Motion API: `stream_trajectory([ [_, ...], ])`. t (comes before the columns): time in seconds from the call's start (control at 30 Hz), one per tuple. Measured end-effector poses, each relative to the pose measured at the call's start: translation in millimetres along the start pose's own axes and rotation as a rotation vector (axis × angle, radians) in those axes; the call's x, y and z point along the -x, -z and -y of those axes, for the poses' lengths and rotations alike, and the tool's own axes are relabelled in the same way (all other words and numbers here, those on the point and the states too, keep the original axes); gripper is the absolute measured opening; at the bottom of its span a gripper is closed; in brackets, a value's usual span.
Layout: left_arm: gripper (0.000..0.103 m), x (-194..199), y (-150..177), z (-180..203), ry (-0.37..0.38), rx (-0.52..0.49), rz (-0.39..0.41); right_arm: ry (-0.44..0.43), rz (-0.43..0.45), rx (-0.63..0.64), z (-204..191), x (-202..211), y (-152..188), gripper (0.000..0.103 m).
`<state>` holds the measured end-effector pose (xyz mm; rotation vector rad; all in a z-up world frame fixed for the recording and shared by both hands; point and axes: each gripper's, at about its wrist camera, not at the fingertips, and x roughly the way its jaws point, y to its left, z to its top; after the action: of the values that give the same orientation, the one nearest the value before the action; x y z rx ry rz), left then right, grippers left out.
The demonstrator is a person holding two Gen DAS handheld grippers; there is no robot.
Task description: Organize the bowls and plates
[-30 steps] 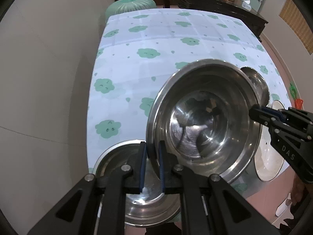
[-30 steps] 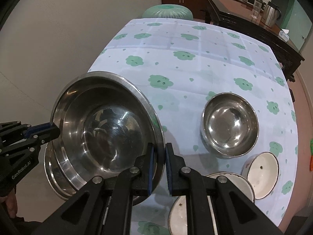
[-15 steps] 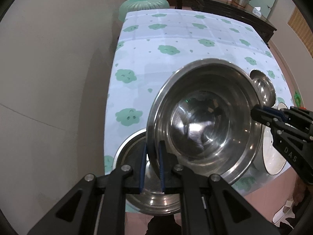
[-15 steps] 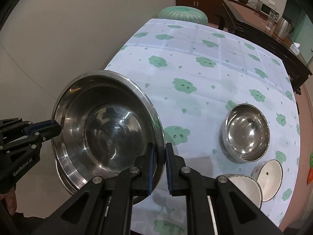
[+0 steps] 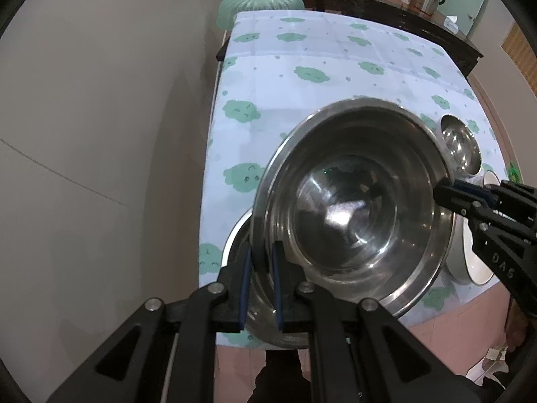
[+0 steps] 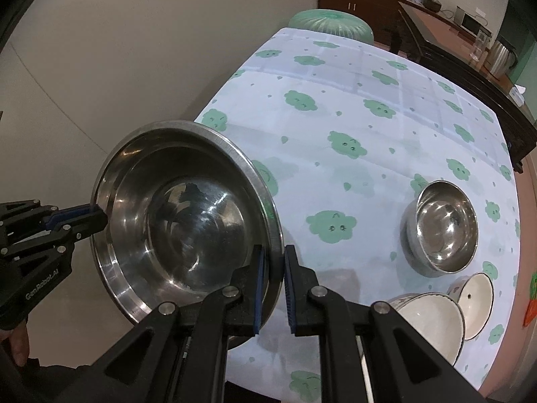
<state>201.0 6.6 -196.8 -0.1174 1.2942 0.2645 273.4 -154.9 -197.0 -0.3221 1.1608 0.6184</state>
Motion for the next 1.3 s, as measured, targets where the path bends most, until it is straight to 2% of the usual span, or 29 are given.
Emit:
stream_trajectory([
  [0.53,0.008,-3,22,-27,-0.011,0.026,-0.023,-0.013,-0.028,0.036,-31,-5,7,0.013],
  [1.3,0.009,-31,39,-38,-0.012,0.029,-0.097,-0.025,-0.095,0.059,-50,-25,15,0.013],
])
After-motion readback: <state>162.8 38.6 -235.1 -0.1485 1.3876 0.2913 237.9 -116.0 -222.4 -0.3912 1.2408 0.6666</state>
